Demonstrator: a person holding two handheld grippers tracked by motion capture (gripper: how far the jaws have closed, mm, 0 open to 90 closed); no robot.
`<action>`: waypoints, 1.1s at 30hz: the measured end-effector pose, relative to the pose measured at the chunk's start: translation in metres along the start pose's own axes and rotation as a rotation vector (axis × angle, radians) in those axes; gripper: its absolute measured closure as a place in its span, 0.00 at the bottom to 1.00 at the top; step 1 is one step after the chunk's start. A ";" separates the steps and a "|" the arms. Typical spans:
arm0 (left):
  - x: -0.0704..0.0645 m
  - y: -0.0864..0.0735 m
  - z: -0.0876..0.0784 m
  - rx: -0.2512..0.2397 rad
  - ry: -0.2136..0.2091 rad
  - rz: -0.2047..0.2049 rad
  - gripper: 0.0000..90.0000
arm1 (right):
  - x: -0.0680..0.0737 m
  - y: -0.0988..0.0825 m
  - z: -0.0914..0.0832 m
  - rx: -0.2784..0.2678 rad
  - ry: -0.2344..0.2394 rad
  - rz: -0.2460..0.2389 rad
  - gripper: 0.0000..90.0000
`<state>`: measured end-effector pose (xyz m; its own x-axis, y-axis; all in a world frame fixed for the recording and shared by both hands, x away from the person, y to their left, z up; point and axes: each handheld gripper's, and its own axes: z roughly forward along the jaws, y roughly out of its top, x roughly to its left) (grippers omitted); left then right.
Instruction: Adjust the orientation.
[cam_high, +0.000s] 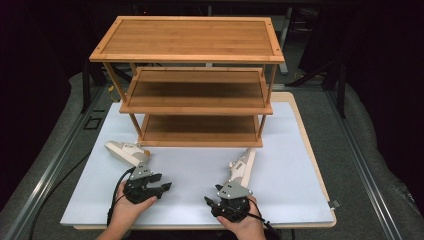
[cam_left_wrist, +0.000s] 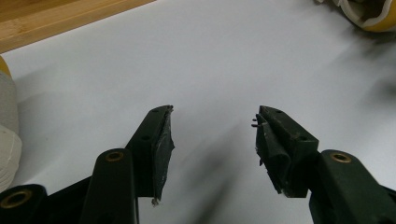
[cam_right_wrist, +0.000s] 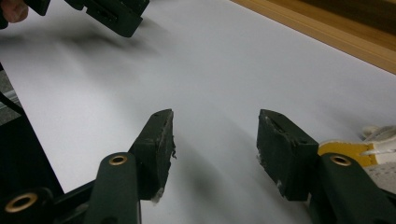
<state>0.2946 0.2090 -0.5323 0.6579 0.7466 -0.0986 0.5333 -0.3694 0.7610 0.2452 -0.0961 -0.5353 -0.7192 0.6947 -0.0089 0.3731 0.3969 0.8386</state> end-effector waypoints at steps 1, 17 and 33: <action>0.000 0.000 0.000 0.000 0.000 0.000 0.50 | 0.000 0.000 0.000 0.000 0.000 0.000 0.51; 0.003 -0.001 -0.003 -0.002 0.008 -0.024 0.50 | -0.005 0.000 -0.002 0.009 0.003 0.036 0.47; 0.006 0.001 -0.010 -0.023 0.010 -0.045 0.50 | -0.005 0.001 -0.002 -0.001 0.014 0.041 0.47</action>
<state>0.2938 0.2191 -0.5253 0.6276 0.7682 -0.1268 0.5499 -0.3220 0.7707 0.2477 -0.1005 -0.5334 -0.7115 0.7018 0.0337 0.4019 0.3671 0.8389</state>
